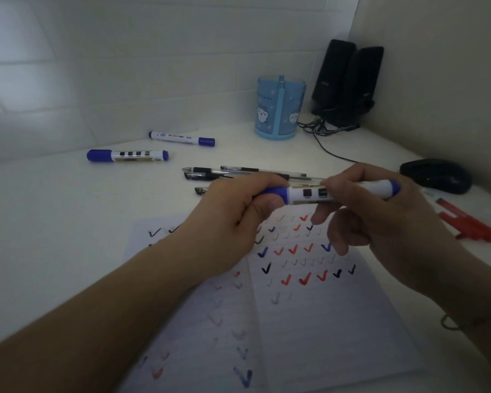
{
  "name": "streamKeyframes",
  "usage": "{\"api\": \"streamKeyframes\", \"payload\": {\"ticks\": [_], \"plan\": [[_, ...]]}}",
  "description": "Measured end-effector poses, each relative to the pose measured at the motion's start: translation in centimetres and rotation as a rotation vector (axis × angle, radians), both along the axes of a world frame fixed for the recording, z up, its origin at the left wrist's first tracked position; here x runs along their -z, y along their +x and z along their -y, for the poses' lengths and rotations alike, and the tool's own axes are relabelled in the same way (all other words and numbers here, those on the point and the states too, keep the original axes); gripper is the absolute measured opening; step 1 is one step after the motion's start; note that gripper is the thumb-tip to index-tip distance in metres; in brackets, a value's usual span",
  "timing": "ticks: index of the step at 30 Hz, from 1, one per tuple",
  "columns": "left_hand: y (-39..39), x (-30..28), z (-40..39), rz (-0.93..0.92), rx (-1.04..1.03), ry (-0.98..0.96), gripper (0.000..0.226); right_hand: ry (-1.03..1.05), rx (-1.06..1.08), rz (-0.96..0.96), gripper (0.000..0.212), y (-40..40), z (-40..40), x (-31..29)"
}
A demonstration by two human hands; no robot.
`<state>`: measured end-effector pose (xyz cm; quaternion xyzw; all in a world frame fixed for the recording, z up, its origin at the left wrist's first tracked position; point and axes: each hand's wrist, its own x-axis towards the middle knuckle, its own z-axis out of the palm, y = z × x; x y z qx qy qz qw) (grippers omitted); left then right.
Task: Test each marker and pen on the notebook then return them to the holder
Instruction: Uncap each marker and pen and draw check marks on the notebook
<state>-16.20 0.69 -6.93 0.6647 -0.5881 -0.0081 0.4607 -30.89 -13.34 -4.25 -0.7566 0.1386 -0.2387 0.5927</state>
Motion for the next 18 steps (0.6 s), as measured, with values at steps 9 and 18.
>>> {"api": "streamKeyframes", "payload": {"ticks": [9, 18], "plan": [[0.4, 0.3, -0.1, 0.021, 0.030, 0.080, 0.019, -0.105, -0.027, -0.010, 0.024, -0.3, -0.6, -0.2], [0.1, -1.1, 0.4, 0.122, -0.120, 0.192, 0.028, -0.019, 0.092, 0.024, 0.011, -0.9, 2.1, -1.1]]}}
